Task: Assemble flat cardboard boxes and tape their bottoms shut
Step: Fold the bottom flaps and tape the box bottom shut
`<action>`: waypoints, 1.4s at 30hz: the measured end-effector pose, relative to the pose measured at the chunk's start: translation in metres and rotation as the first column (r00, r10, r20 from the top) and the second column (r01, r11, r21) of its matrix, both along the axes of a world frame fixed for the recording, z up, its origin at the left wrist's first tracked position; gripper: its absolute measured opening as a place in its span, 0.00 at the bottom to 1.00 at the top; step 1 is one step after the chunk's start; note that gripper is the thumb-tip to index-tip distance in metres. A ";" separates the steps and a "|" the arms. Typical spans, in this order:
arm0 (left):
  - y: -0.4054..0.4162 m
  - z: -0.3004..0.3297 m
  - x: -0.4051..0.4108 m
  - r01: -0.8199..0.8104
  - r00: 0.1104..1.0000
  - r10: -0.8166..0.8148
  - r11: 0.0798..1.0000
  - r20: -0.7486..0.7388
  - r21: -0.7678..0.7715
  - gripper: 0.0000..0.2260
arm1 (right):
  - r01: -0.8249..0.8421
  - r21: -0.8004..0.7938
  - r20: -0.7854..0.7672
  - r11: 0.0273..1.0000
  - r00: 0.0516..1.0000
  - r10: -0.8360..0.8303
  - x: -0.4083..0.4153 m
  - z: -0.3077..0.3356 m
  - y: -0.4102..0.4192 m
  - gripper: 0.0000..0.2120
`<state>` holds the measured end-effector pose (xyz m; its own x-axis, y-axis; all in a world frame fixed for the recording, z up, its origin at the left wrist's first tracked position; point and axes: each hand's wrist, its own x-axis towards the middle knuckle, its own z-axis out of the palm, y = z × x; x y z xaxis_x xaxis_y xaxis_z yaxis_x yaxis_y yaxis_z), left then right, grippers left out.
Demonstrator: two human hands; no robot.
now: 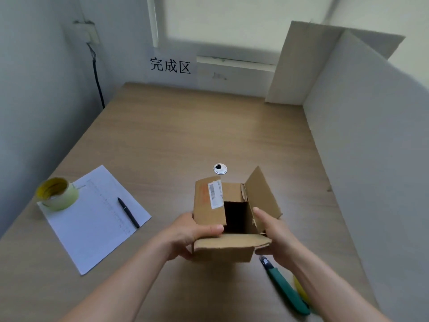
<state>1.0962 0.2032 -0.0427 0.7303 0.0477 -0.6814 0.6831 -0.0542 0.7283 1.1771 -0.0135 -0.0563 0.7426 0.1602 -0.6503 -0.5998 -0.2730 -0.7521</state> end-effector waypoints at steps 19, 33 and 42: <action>-0.183 -0.025 0.250 -0.037 0.946 -0.118 0.887 0.302 0.461 0.13 | 0.553 -0.041 0.270 0.832 0.808 -0.523 0.228 -0.032 -0.159 0.05; -0.229 -0.028 0.344 -0.093 0.962 0.031 0.971 0.272 0.219 0.19 | 0.619 0.194 0.033 0.761 0.772 -0.635 0.324 -0.018 -0.192 0.05; -0.177 -0.012 0.254 -0.121 0.930 -0.016 0.930 0.367 0.346 0.15 | 0.780 0.043 0.209 0.624 0.604 -0.769 0.252 -0.003 -0.164 0.26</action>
